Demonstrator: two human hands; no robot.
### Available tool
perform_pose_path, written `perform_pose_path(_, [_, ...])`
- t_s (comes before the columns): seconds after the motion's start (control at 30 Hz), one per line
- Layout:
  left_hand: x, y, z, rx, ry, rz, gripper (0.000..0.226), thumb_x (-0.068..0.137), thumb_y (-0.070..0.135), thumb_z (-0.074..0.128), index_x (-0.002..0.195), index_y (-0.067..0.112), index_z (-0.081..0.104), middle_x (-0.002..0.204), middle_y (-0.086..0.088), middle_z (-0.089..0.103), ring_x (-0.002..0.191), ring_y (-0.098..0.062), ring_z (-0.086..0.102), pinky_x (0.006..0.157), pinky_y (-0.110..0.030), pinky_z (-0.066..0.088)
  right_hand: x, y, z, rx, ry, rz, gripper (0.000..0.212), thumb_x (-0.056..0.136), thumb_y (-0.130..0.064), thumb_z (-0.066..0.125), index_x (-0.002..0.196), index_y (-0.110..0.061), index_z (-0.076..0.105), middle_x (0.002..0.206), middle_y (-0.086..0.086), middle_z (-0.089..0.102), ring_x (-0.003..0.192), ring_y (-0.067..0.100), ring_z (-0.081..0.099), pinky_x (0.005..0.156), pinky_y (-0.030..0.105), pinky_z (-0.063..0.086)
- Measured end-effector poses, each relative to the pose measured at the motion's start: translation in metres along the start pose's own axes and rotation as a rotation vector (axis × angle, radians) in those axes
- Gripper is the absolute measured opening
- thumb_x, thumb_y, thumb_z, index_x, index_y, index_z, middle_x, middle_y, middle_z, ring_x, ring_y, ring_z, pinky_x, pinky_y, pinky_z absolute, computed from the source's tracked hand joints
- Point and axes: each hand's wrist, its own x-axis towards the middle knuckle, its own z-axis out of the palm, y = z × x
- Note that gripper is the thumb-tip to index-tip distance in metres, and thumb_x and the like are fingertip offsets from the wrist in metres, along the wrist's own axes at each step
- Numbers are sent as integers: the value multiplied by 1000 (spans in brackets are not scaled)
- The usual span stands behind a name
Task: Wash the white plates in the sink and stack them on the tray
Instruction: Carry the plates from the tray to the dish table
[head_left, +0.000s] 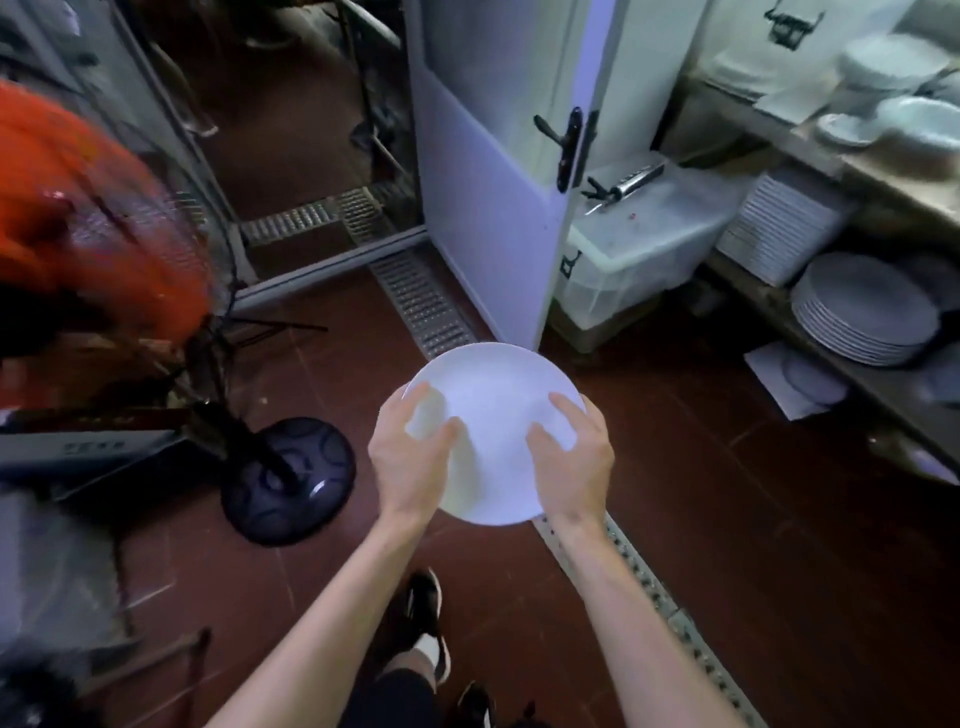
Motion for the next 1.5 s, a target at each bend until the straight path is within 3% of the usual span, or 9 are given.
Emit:
perform_pose_path(0.2, [28,23,110,36,-208,59,56,75,17,83,127,30,69,130,22,56,102,34,42,81,9,31,71,21,-59,-37,185,46,43,85,-15,68,127,-24,66,142,-8,47,123,4,45,88,9,39])
perform_pose_path(0.5, [65,69,266,23,-536,168,55,80,22,80,133,30,64,132,24,51,115,10,45,79,4,34,173,33,-133,-96,500,119,39,84,-13,66,121,-25,67,138,-8,47,123,14,48,94,34,49])
perform_pose_path(0.73, [55,97,373,108,-744,252,55,81,24,79,133,25,64,140,11,56,123,-4,50,105,-28,44,216,48,-200,-87,697,190,39,85,-9,63,122,-18,67,132,-7,51,117,13,51,90,32,48])
perform_pose_path(0.83, [36,103,428,129,-829,286,55,79,20,79,133,22,65,139,9,58,117,3,49,102,-12,41,231,66,-240,-83,783,221,40,84,-8,64,122,-17,67,131,-9,52,116,7,50,91,24,43])
perform_pose_path(0.93, [9,111,490,129,-906,306,55,78,14,79,131,19,66,137,8,59,112,8,49,81,9,29,251,90,-289,-124,857,255,40,82,-7,66,122,-16,68,132,-3,55,115,11,53,89,14,38])
perform_pose_path(1.07, [-31,128,577,146,-999,333,57,77,15,80,132,22,66,137,9,59,118,-3,53,81,8,30,281,118,-364,-122,955,265,41,82,-6,67,123,-13,68,132,-2,56,114,10,54,90,12,40])
perform_pose_path(1.2, [-71,148,657,121,-1038,326,57,76,13,80,131,23,66,134,11,60,112,5,51,83,4,34,314,136,-440,-155,1007,264,42,82,-5,68,123,-10,68,130,0,56,112,9,54,88,-4,33])
perform_pose_path(1.37, [-102,169,735,92,-1057,315,58,76,12,81,131,21,66,137,10,59,120,-5,54,104,-23,42,355,148,-512,-205,1028,275,42,81,-4,68,123,-8,68,131,4,56,115,16,56,96,12,38])
perform_pose_path(1.5, [-111,176,799,91,-1071,303,59,75,12,81,131,23,67,133,16,57,117,3,51,100,-12,37,394,164,-554,-201,1051,294,43,82,-5,69,126,-8,66,135,7,55,120,18,55,103,24,42])
